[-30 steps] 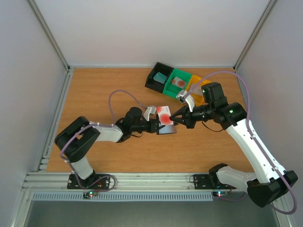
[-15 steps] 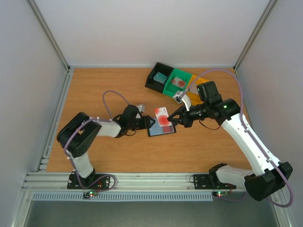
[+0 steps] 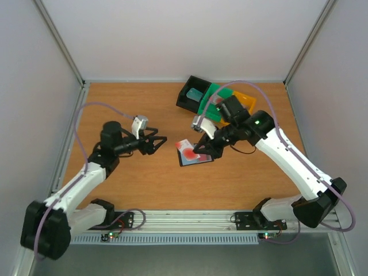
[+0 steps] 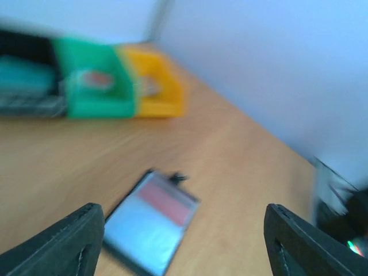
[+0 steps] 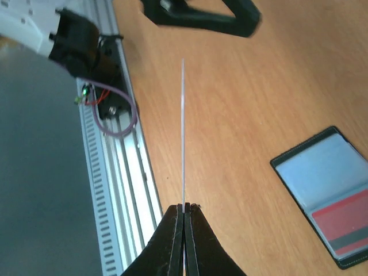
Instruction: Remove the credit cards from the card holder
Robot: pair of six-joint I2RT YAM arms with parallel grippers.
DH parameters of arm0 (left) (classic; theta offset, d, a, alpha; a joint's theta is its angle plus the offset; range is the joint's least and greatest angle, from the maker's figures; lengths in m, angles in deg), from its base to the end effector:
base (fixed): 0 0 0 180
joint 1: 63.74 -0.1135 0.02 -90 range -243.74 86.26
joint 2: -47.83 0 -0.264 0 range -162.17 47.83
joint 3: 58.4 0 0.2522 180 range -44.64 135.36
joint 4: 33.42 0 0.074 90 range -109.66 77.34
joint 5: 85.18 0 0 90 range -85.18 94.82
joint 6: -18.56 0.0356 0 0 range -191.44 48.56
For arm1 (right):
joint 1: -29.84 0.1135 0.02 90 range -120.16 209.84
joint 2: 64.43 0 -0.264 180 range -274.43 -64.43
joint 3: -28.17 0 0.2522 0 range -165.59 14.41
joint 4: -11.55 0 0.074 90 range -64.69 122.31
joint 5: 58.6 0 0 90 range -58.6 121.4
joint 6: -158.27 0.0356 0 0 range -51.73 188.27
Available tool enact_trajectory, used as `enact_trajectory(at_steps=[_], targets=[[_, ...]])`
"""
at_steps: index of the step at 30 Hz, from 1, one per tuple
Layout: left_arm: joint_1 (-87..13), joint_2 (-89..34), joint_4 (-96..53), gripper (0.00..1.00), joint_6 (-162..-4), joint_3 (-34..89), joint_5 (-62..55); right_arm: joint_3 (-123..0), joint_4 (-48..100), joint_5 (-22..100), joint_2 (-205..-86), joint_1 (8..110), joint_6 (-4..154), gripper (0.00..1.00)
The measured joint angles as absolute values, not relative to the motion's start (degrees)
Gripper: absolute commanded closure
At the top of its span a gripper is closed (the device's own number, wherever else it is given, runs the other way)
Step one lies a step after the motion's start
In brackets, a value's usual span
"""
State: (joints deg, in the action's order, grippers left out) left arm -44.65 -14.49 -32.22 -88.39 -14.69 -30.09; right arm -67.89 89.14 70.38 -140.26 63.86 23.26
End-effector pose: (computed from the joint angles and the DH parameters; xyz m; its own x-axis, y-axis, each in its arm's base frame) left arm 0.2140 -0.0956 0.2318 -0.5329 -0.0686 -0.8434 0.6499 0.6052 -0.4598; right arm 0.1921 0.1567 0.3711 0.0130 -0.6545 -0.7559 -0.9999 -0.0119 -0.0070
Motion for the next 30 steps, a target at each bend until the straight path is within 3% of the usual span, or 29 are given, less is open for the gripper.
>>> enact_trajectory(at_steps=[7,11,15,18,20,22,26,30], targets=[[-46.6,-5.0,-9.6,0.18,-60.5,-2.0,-63.3,-77.4,96.6,58.1,-146.6,77.9,19.1,0.99],[-46.2,-4.6,-3.9,0.2,-55.7,-2.6,-69.9,-80.3,99.2,53.7,-149.9,82.5,18.0,0.99],[-42.1,-4.5,-0.1,0.29,-52.9,-2.7,-68.7,-81.5,99.5,52.1,-150.9,85.1,17.6,0.99],[-37.6,-4.3,1.0,0.49,-51.7,-2.8,-65.0,-82.5,99.7,51.5,-151.4,86.6,17.1,0.99],[-36.1,-4.3,0.6,0.8,-52.2,-2.8,-62.2,-82.7,99.7,51.4,-151.5,87.2,16.9,0.99],[-35.9,-4.3,0.0,0.99,-53.8,-2.9,-60.1,-82.7,99.7,51.5,-151.4,87.4,16.7,0.99],[-35.6,-4.1,-1.6,1.0,-57.4,-3.1,-58.7,-82.2,99.2,50.2,-150.9,87.2,16.6,0.98],[-35.4,-4.1,-5.9,1.0,-65.8,-3.9,-56.7,-80.2,96.7,47.4,-148.6,87.2,16.6,0.59]])
